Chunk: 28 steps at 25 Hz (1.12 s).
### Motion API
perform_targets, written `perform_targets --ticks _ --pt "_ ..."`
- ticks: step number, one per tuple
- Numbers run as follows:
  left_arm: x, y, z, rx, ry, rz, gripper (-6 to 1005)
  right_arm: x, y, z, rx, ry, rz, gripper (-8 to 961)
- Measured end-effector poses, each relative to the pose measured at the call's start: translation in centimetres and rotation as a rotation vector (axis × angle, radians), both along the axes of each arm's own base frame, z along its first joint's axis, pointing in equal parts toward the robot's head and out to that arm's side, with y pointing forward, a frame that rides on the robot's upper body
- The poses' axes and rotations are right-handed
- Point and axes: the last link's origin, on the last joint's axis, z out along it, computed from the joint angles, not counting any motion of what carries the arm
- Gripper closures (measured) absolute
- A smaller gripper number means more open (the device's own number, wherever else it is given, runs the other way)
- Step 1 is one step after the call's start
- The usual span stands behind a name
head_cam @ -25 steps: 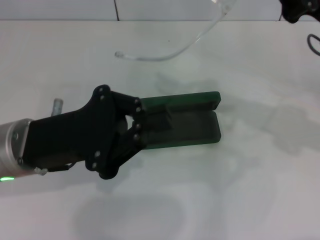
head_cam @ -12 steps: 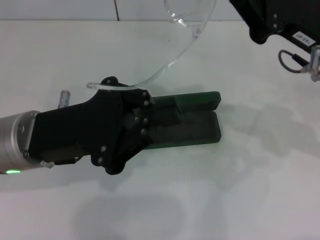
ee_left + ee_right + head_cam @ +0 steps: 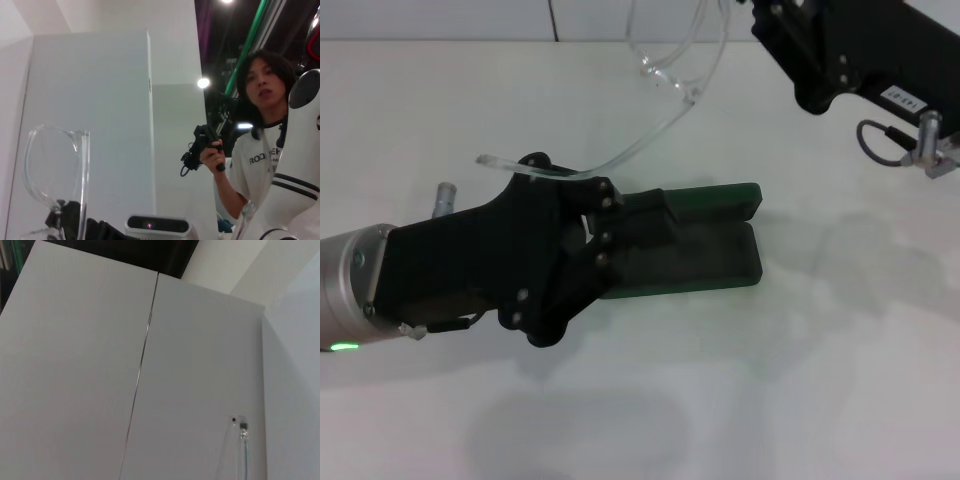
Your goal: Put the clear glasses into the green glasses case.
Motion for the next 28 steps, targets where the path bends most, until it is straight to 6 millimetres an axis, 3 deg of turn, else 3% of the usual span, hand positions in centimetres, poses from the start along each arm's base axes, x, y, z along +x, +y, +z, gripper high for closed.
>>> perform_targets --ticks 28 --pt "-0.4 0.0 0.5 0.020 -0.050 0.049 950 0.3 -0.5 -2.0 -0.067 -0.068 -0.007 906"
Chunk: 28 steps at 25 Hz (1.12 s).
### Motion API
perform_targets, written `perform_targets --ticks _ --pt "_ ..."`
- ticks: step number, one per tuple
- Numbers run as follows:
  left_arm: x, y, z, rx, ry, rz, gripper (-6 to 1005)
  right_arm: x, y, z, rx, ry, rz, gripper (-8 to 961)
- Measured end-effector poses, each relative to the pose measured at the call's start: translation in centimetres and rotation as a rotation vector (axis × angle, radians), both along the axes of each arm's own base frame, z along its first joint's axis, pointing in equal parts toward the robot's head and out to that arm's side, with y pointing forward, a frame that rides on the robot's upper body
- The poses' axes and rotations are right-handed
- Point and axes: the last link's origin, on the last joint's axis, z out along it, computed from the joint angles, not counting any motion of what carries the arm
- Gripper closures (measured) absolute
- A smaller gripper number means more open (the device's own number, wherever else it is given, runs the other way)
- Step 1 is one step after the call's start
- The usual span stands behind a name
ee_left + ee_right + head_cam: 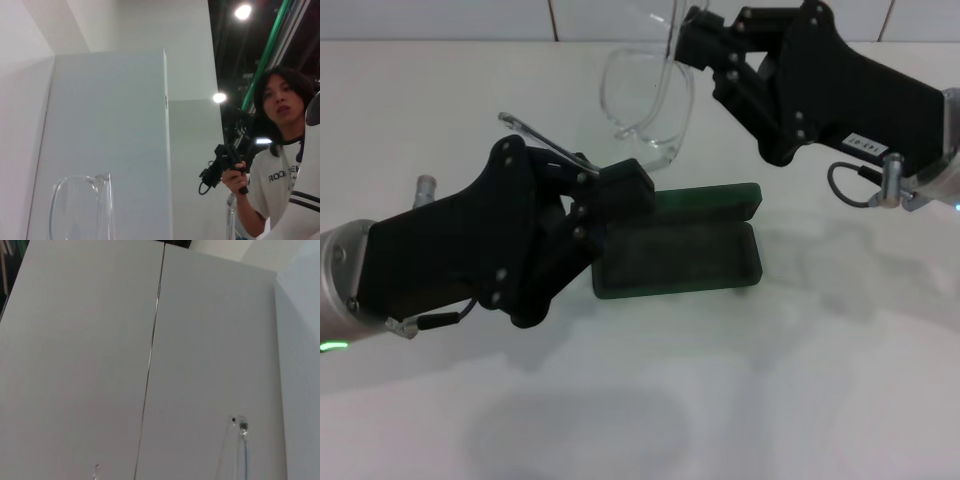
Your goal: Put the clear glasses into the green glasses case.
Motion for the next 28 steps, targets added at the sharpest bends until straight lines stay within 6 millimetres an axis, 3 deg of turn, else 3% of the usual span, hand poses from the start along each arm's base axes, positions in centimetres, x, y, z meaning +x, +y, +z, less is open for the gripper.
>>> perform_targets --ticks 28 --pt "-0.2 0.0 0.1 0.012 -0.005 0.011 950 0.0 -1.2 -2.4 -0.089 -0.074 0.017 897"
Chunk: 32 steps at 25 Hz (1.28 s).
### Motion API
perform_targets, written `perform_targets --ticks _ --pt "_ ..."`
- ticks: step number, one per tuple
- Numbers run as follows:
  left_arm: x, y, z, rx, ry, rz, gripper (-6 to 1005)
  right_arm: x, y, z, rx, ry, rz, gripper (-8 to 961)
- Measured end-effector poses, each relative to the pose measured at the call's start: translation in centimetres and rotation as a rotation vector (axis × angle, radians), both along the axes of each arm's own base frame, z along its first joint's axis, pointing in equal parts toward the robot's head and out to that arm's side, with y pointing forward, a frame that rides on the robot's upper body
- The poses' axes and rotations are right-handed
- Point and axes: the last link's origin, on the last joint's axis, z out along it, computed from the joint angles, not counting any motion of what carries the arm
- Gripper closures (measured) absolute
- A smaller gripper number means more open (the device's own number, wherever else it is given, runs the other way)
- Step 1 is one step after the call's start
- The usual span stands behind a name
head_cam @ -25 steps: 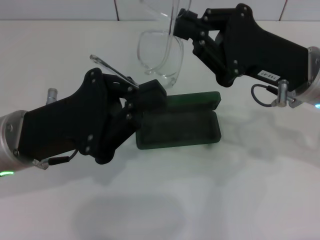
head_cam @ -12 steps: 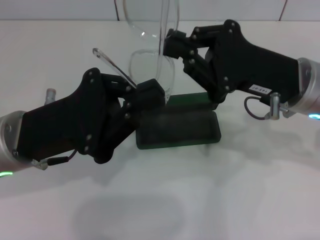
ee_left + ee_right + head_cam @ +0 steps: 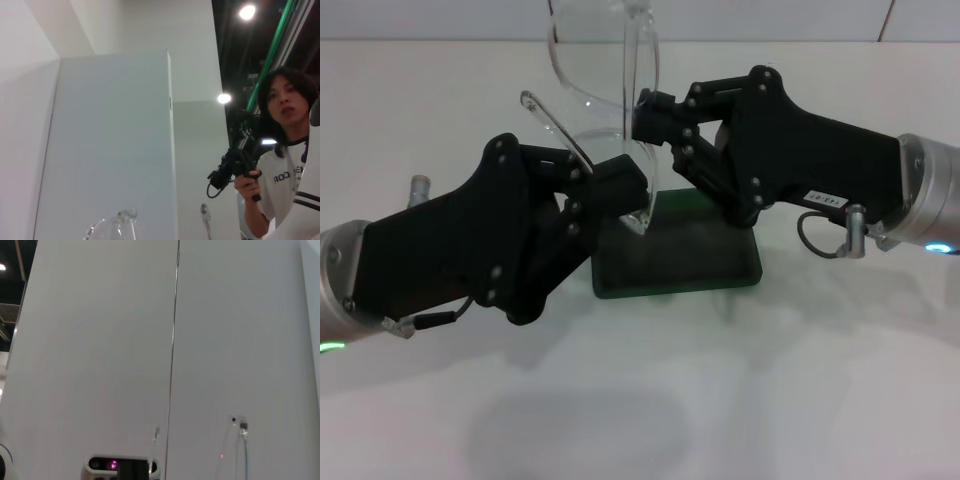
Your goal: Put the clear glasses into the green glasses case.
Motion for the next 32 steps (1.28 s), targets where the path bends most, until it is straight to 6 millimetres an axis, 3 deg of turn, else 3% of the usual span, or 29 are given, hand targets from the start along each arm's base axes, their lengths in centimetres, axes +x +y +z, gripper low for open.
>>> perform_targets --ticks 32 --pt "-0.1 0.1 0.0 0.002 -0.013 0.020 950 -0.3 -0.8 -1.9 -0.065 -0.068 0.033 888"
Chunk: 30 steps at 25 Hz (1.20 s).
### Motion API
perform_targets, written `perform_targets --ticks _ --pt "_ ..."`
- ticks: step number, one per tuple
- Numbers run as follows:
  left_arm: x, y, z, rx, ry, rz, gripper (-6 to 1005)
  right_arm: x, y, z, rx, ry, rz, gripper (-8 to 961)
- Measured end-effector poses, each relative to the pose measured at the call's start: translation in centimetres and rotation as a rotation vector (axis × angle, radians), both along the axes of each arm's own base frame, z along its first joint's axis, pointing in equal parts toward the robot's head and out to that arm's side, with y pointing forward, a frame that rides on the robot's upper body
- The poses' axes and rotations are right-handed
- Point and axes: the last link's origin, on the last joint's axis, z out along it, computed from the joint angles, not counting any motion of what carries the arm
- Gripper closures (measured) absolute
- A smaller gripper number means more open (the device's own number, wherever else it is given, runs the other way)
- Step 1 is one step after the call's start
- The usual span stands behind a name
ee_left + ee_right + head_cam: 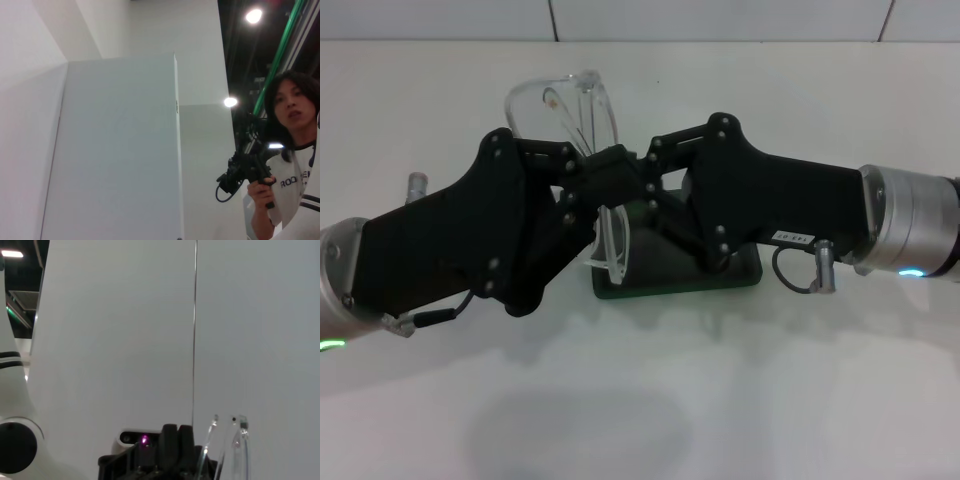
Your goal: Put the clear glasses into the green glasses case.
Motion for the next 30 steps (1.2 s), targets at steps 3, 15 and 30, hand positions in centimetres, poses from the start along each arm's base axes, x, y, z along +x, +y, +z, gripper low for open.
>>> perform_targets --ticks 3,15,30 --pt "-0.04 -0.03 0.00 0.000 0.000 0.002 950 -0.09 -0.09 -0.19 -0.006 -0.005 0.004 887" --pt "-0.06 -0.07 -0.06 0.007 -0.002 0.002 949 -0.17 -0.16 -0.36 -0.011 -0.010 0.009 883" --pt "-0.27 -0.24 -0.07 0.003 0.003 0.006 950 0.21 0.45 0.28 0.029 -0.001 -0.016 879"
